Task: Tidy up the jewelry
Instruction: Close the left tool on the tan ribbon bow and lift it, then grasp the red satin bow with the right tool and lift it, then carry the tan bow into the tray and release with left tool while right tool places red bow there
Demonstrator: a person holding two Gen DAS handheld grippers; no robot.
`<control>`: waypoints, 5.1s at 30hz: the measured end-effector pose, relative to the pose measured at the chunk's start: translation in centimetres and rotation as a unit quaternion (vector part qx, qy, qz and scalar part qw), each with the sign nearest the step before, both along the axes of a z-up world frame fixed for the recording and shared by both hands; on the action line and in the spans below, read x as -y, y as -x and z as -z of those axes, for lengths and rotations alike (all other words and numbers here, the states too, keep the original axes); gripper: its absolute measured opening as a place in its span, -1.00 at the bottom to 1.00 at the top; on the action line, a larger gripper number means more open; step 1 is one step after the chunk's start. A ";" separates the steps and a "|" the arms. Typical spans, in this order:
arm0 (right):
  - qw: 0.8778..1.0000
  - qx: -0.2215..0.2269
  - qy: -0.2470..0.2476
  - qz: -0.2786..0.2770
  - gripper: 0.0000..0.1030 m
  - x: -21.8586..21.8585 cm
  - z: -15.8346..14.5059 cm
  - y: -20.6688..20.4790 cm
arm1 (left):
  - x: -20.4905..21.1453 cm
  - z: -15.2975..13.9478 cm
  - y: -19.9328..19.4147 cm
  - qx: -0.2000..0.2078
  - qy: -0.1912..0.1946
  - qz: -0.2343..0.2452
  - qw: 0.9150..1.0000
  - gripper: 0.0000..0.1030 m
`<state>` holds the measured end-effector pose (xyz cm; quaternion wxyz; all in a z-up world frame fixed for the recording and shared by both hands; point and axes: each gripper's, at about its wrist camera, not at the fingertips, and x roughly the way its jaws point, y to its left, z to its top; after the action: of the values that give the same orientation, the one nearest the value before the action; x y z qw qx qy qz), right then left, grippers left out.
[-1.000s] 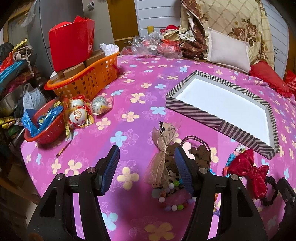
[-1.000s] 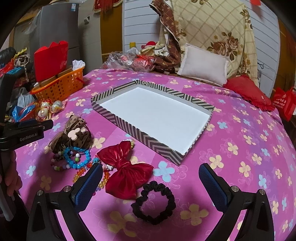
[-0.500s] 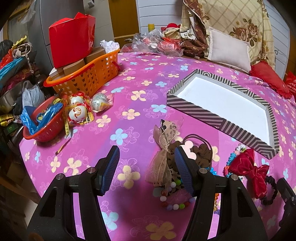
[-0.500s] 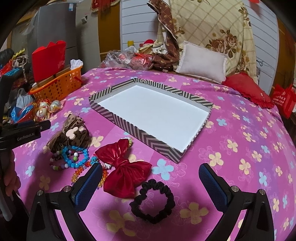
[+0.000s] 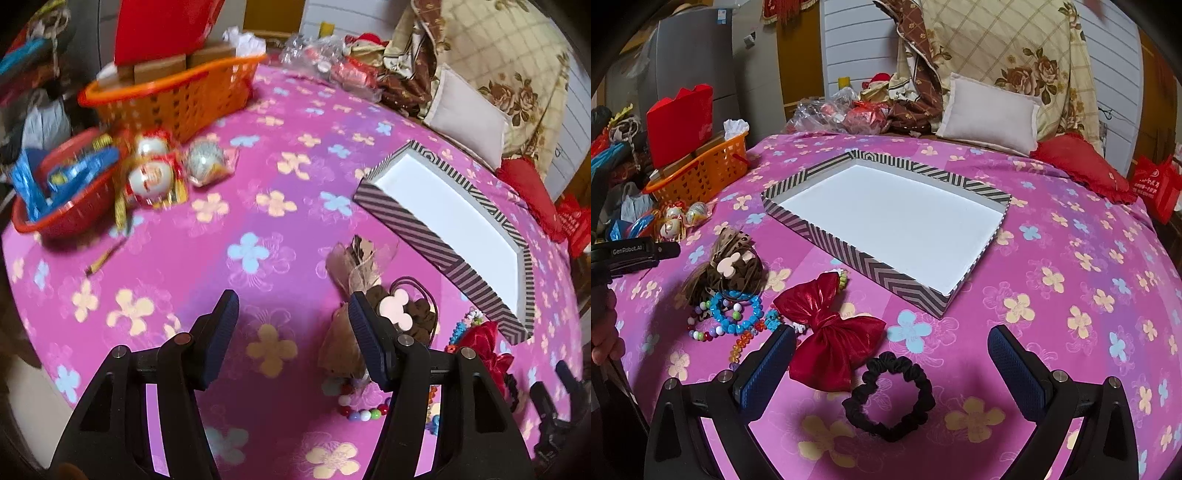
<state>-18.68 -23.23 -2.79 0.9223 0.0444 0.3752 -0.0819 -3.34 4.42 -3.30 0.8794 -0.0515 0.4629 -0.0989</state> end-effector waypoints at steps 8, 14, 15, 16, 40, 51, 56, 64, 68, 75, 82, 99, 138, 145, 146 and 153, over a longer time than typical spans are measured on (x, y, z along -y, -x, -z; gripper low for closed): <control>1.000 -0.002 -0.009 0.001 1.00 0.3 0.1 0.0 | 1.2 0.7 -0.7 -0.022 0.023 0.016 0.999 0.25; 1.000 -0.005 -0.015 0.000 1.00 0.4 0.4 -0.1 | 1.7 2.1 -1.7 -0.042 0.014 0.015 0.999 0.27; 1.000 -0.005 -0.015 0.000 1.00 0.4 0.4 -0.1 | 1.6 2.4 -2.0 -0.046 0.015 0.011 0.999 0.27; 1.000 -0.006 -0.015 0.000 1.00 0.4 0.5 -0.1 | 1.5 2.7 -2.2 -0.050 0.016 0.005 0.999 0.27; 0.999 -0.019 -0.019 -0.034 1.00 -0.7 1.3 -0.9 | 3.8 3.5 -4.1 -0.082 0.042 0.036 0.995 -0.52; 0.995 -0.014 -0.031 -0.095 0.68 -4.0 0.4 -2.5 | 2.7 0.0 -3.2 -0.050 0.081 0.051 0.994 -0.54; 0.994 -0.018 -0.035 -0.099 0.68 -4.3 0.6 -3.3 | 2.3 -1.2 -2.9 -0.038 0.091 0.055 0.994 -0.54; 0.995 -0.032 -0.046 -0.087 0.68 -3.3 1.6 -3.9 | 0.8 -2.0 -3.1 -0.026 0.110 0.045 0.993 -0.54; 0.995 -0.039 -0.044 -0.081 0.68 -2.8 2.1 -4.0 | 0.2 -2.2 -3.2 -0.025 0.116 0.037 0.992 -0.54; 0.994 -0.058 -0.024 -0.094 0.68 -2.8 3.4 -5.4 | -0.6 -2.7 -3.1 -0.011 0.120 0.025 0.992 -0.54; 0.990 -0.083 -0.027 -0.113 0.20 -1.7 4.5 -6.4 | -1.0 -2.7 -3.1 -0.010 0.115 0.020 0.993 -0.54; 0.987 -0.046 -0.099 -0.116 -0.65 0.1 2.1 -4.5 | 0.0 -3.4 -2.6 0.008 0.102 0.032 0.994 -0.54; 0.988 0.020 -0.130 -0.078 -0.65 3.5 -2.7 -4.5 | 6.9 -4.8 0.4 0.051 0.068 0.109 0.990 -0.54; 0.990 0.013 -0.125 -0.069 -0.65 5.0 -2.0 -5.3 | 8.7 -5.8 0.5 0.055 0.075 0.128 0.987 -0.54; 0.990 0.013 -0.124 -0.067 -0.65 5.2 -1.9 -5.4 | 9.0 -6.1 0.4 0.059 0.075 0.130 0.987 -0.54; 0.991 0.010 -0.123 -0.049 -0.65 7.0 -1.7 -6.7 | 10.6 -7.8 -1.6 0.059 0.098 0.137 0.984 -0.54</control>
<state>-12.00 -30.20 -1.04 0.9165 0.1397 0.3748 0.0103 -1.75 -6.20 4.55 0.8737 -0.0678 0.4013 -0.2664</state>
